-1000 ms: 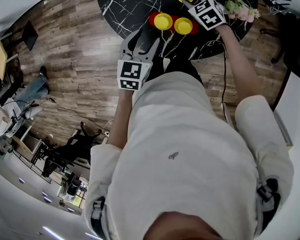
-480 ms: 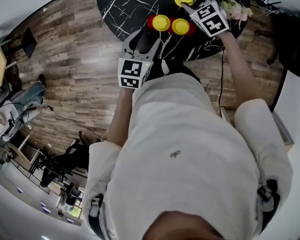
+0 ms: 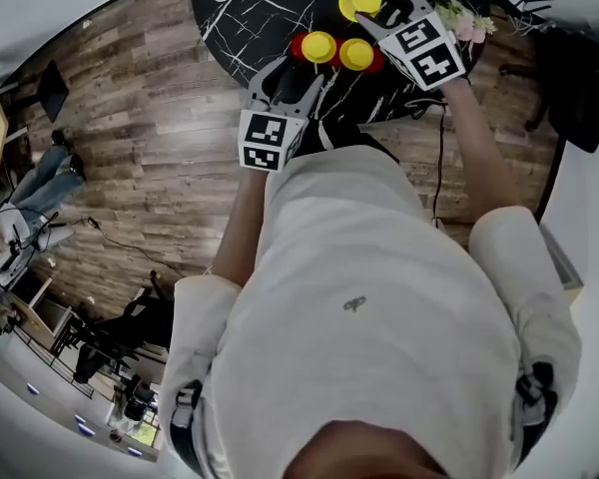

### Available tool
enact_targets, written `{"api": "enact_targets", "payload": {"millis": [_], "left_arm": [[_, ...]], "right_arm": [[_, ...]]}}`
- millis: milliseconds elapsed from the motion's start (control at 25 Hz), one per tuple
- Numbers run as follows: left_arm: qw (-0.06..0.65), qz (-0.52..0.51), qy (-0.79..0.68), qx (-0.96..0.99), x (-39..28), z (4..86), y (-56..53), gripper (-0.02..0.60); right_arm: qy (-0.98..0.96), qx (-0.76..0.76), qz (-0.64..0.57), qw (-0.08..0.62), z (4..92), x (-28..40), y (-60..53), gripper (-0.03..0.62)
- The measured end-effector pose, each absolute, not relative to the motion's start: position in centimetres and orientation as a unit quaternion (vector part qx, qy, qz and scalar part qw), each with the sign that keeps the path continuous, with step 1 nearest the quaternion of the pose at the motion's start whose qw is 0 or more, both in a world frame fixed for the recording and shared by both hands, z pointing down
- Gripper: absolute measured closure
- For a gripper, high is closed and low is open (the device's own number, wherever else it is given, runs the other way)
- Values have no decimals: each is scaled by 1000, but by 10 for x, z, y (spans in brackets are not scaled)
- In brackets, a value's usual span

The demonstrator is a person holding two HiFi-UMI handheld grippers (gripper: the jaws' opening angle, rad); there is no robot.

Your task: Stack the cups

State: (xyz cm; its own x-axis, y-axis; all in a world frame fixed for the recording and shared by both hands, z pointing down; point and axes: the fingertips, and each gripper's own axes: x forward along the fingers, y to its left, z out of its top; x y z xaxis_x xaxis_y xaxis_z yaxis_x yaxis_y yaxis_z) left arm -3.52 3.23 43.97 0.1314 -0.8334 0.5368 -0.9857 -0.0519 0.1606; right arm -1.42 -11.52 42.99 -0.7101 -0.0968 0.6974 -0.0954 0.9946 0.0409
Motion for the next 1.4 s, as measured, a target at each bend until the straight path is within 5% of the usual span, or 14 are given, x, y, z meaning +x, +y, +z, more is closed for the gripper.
{"api": "enact_targets", "payload": {"millis": [1400], "left_arm": [[260,134,-647,705,-27,448,44,337]], "right_arm": [[-911,-34,-55,407,429,-2,-21,365]]}}
